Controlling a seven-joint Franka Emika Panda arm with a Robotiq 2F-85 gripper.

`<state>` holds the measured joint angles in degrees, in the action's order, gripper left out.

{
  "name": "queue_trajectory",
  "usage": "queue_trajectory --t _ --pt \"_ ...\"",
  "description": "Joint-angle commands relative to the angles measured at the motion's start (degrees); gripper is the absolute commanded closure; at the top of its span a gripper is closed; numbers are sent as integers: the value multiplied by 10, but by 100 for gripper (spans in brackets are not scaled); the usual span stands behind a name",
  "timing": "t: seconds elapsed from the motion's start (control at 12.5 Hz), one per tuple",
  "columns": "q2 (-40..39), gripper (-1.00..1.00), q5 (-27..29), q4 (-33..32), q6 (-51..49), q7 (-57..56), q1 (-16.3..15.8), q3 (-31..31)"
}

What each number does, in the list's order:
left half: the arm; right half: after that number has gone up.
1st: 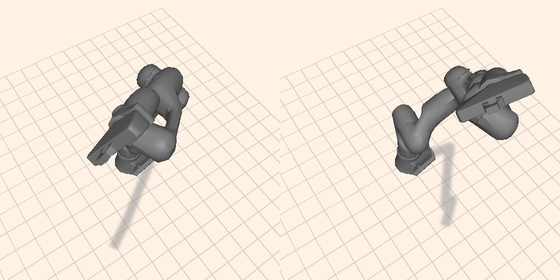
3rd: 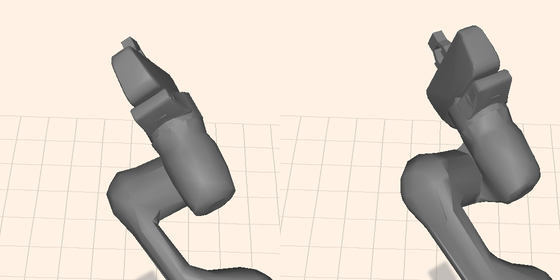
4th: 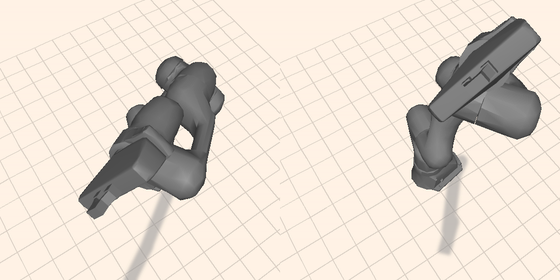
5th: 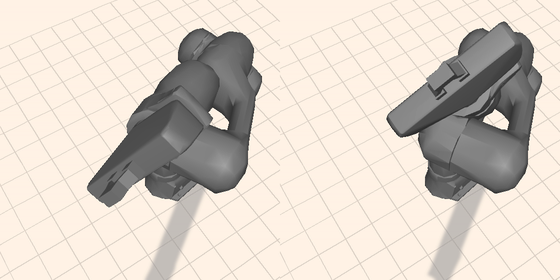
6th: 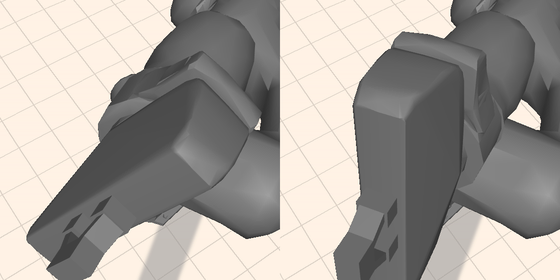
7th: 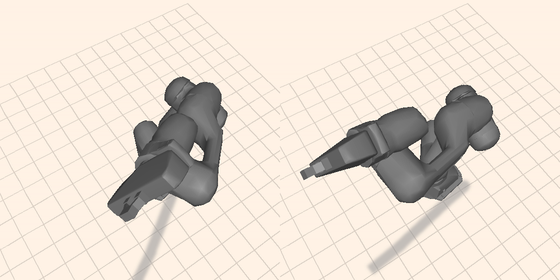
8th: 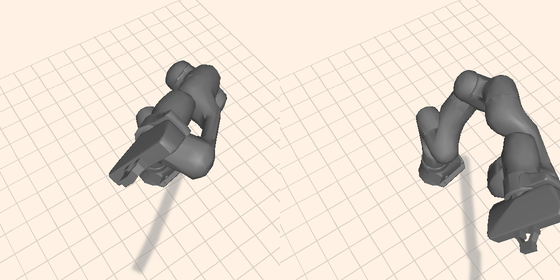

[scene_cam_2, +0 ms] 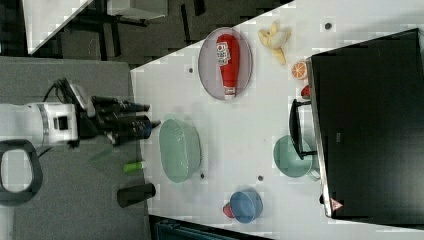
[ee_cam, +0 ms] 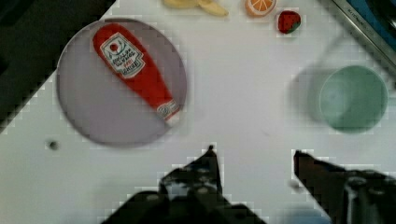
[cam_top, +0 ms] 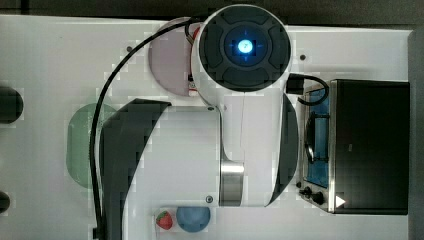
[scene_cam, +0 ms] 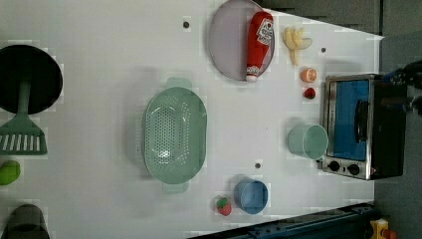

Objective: Drag strainer left to right.

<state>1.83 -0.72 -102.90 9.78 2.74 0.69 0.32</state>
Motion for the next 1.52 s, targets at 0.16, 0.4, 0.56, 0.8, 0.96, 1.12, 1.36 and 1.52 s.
queue_trajectory --t 0.16,0.4,0.56,0.8,0.96,1.12,1.36,1.52 --pt "325 -81 -15 -149 -141 -27 6 -22" --pt "318 -100 -7 -157 -139 -27 2 2" --pt "302 -100 8 -166 -129 -22 -6 45" --pt "257 -100 11 -180 -71 24 -9 132" --pt "215 -100 11 -187 -18 97 -9 192" --pt "160 -100 11 -192 36 196 -9 250" --pt "60 -100 11 -192 127 376 -9 314" --pt "-10 -100 9 -192 186 481 -10 338"
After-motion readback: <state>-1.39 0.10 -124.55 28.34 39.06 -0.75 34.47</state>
